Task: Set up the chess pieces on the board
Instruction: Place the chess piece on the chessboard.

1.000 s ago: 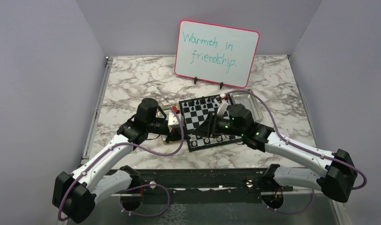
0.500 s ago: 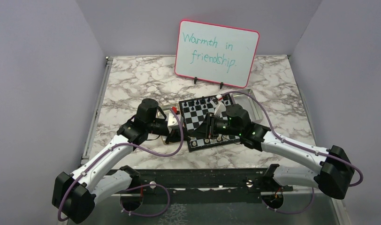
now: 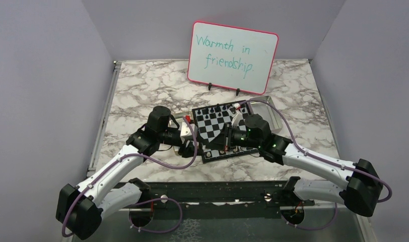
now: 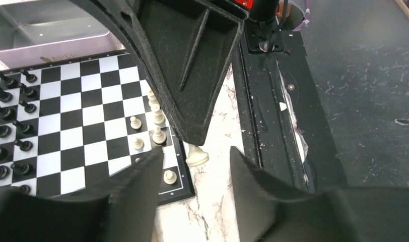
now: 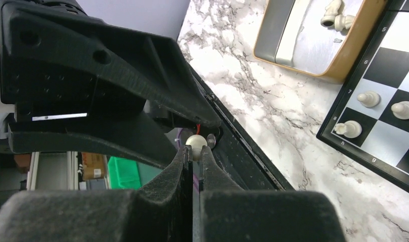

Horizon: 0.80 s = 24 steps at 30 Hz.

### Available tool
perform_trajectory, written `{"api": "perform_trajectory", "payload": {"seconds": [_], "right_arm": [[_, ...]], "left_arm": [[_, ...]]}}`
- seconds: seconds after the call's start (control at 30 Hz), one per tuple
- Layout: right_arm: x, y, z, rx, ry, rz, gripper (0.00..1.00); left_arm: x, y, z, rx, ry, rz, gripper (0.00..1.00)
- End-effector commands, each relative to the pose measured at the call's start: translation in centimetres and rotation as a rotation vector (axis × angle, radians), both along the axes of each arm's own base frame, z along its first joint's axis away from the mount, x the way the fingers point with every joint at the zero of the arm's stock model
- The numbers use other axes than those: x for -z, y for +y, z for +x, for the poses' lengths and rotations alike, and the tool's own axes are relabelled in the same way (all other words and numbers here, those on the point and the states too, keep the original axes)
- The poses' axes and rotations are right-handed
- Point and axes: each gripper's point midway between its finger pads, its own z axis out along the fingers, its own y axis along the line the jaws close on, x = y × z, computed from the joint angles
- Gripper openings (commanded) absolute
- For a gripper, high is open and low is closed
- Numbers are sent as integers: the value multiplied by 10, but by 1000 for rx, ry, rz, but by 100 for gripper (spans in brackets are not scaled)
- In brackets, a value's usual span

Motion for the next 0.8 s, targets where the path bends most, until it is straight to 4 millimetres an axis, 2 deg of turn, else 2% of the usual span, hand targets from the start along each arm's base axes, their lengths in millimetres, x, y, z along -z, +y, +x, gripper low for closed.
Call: {"api": "perform_trajectory", "payload": {"seconds": [0.0, 0.07, 0.1, 0.23, 0.47, 0.6, 0.77], "right_arm": [[-1, -10, 8, 50, -59, -28, 1], [-2, -16, 13, 89, -81, -53, 1], [-2, -20, 16, 108, -92, -65, 1], [0, -41, 29, 206, -143, -158, 1], [7, -84, 55, 372, -246, -387, 1], [24, -105, 69, 442, -272, -536, 1], [49, -117, 82, 478, -278, -673, 1]], "left_arm": [[0, -1, 3, 1, -32, -6, 65], [3, 0, 5, -14, -34, 2, 97], [4, 0, 7, -22, -37, 7, 99], [9, 2, 14, -68, -52, 29, 99], [21, 9, 50, -294, -22, 89, 99], [25, 14, 74, -477, 56, 95, 99], [31, 30, 104, -738, 196, 170, 99]]}}
